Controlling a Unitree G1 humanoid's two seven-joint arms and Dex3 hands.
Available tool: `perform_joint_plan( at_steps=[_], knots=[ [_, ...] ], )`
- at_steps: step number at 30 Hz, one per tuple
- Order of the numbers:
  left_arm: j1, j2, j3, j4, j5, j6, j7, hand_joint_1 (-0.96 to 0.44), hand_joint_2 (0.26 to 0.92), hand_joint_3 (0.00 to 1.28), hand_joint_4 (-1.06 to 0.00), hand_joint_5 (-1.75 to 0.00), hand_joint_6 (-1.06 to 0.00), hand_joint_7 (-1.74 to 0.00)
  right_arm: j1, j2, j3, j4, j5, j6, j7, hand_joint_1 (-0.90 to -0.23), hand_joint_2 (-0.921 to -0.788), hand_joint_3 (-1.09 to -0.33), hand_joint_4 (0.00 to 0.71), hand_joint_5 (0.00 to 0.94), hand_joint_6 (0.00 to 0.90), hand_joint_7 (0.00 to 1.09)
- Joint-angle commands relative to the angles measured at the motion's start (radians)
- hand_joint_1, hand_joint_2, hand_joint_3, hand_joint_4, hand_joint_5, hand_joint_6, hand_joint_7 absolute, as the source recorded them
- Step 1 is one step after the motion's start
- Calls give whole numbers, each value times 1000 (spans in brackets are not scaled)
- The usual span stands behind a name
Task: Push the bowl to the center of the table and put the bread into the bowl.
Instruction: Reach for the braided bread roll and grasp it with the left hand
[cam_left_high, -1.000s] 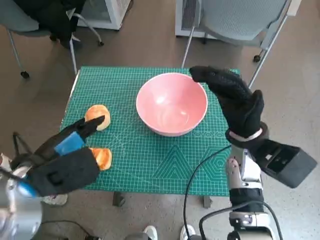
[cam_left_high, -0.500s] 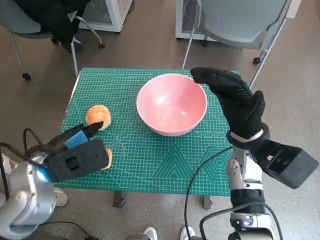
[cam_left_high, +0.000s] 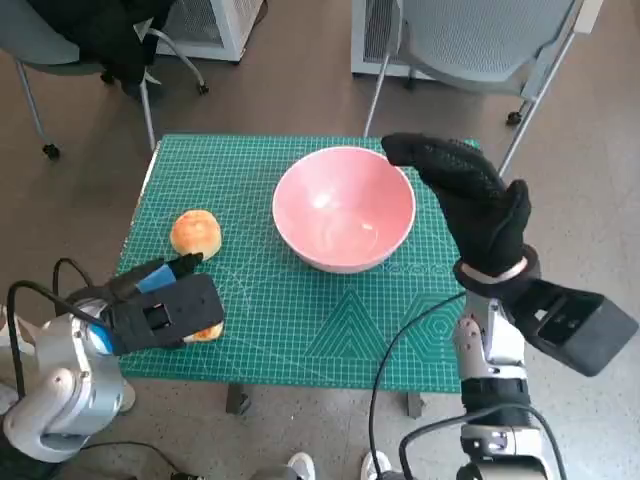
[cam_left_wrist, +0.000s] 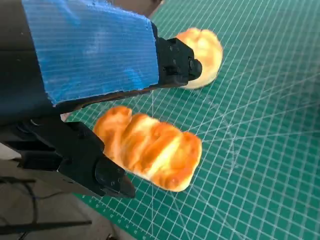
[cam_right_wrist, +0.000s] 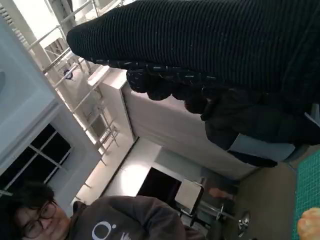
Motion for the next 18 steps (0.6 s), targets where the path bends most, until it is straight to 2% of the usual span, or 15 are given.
perform_joint_plan(
  at_steps=[1, 18],
  knots=[
    [-18, -18, -27, 56, 29, -18, -9, -54, 716, 40, -30, -6, -219, -9, 19, 0, -2, 0, -2, 18, -4, -689, -921, -870, 62, 0, -1, 228],
    [-69, -105, -78, 293, 68, -84, -17, -58, 722, 31, -39, -2, -225, -4, 16, -3, -4, -8, 3, 33, -1, -688, -921, -867, 62, 0, -1, 228]
  ],
)
